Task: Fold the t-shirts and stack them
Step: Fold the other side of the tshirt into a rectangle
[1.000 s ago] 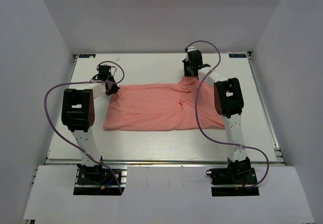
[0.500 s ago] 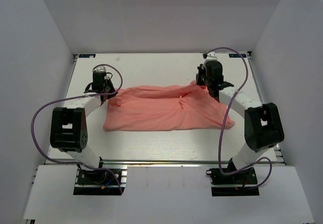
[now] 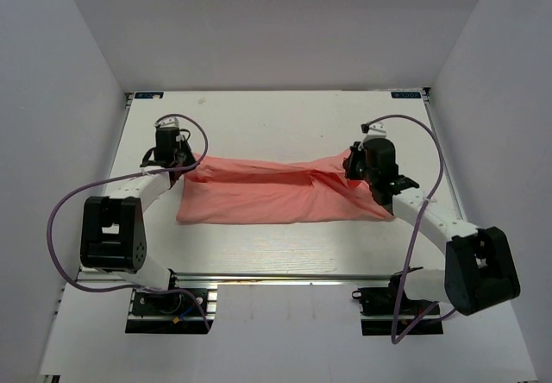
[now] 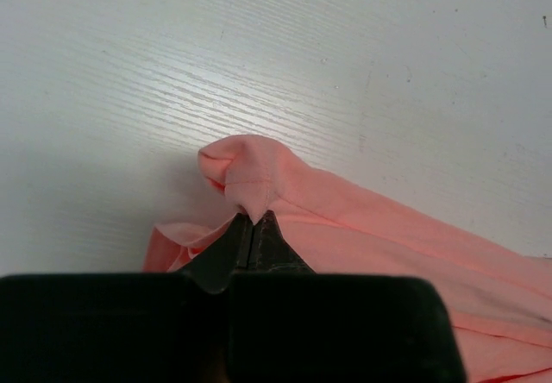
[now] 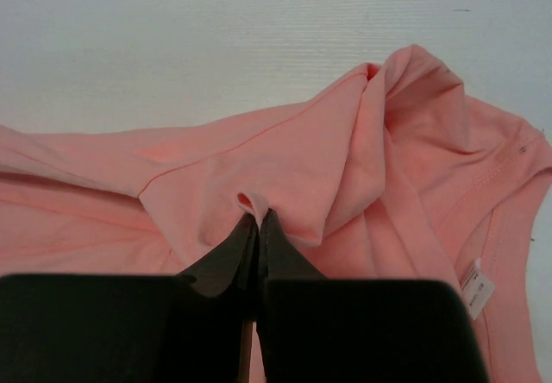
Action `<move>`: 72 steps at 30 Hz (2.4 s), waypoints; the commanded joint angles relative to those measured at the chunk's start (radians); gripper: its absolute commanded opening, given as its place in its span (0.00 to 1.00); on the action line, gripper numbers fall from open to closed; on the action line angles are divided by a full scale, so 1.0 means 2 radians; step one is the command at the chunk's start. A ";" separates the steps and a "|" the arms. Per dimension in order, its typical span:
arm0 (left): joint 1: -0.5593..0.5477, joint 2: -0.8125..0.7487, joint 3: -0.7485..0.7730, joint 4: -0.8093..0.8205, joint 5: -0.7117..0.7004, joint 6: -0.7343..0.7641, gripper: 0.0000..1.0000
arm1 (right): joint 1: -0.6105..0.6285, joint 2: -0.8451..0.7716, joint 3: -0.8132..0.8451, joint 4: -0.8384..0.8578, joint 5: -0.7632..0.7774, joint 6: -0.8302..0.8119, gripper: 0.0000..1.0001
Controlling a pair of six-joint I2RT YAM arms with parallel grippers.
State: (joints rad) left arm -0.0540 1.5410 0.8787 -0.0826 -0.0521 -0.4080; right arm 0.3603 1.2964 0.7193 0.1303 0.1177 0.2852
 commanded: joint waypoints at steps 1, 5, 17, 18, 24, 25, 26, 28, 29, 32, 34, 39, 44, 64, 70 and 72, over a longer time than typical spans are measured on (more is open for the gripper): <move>0.003 -0.034 -0.001 0.001 -0.013 0.014 0.00 | 0.001 -0.042 -0.008 -0.011 0.006 0.002 0.00; 0.003 -0.045 -0.006 -0.009 -0.012 0.021 0.00 | 0.002 -0.057 -0.008 -0.045 0.014 0.007 0.00; 0.008 -0.059 -0.067 -0.010 -0.008 0.005 0.00 | 0.008 -0.036 -0.064 -0.031 -0.027 0.025 0.00; 0.008 -0.059 -0.074 -0.010 -0.008 -0.001 0.00 | 0.007 -0.032 -0.067 -0.030 -0.030 0.028 0.00; 0.008 -0.059 -0.069 -0.077 -0.063 -0.047 0.06 | 0.008 -0.006 -0.088 -0.018 -0.070 0.034 0.31; 0.008 -0.065 -0.064 -0.089 -0.086 -0.051 0.09 | 0.009 -0.004 -0.092 -0.017 -0.071 0.035 0.34; 0.008 -0.069 -0.056 -0.104 -0.095 -0.058 0.23 | 0.009 -0.003 -0.093 -0.017 -0.073 0.034 0.39; 0.008 -0.075 -0.032 -0.143 -0.106 -0.068 0.55 | 0.007 -0.005 -0.095 -0.021 -0.083 0.031 0.55; 0.008 -0.075 -0.023 -0.166 -0.112 -0.068 0.99 | 0.006 -0.011 -0.094 -0.024 -0.089 0.028 0.58; 0.008 -0.091 0.015 -0.208 -0.119 -0.095 1.00 | 0.006 -0.041 -0.087 -0.031 -0.148 0.022 0.82; 0.008 -0.111 0.030 -0.214 -0.103 -0.101 1.00 | 0.007 -0.066 -0.075 -0.034 -0.180 0.017 0.90; 0.003 -0.173 0.036 -0.177 -0.084 -0.085 1.00 | 0.005 -0.095 -0.036 -0.064 -0.189 0.012 0.90; -0.001 -0.181 0.012 -0.104 0.035 -0.027 1.00 | 0.008 -0.093 -0.017 -0.073 -0.183 0.014 0.90; -0.006 -0.111 -0.109 -0.100 0.015 -0.036 1.00 | 0.007 0.022 -0.085 -0.018 -0.231 0.082 0.90; 0.002 -0.142 -0.129 -0.169 -0.087 -0.110 1.00 | 0.004 0.015 -0.105 -0.047 -0.179 0.082 0.90; 0.002 -0.148 -0.130 -0.169 -0.092 -0.115 1.00 | 0.003 0.017 -0.103 -0.051 -0.173 0.085 0.90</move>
State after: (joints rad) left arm -0.0532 1.2861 0.6250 -0.3676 -0.1276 -0.5739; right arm 0.3733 1.3388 0.5259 0.0708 -0.2935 0.4446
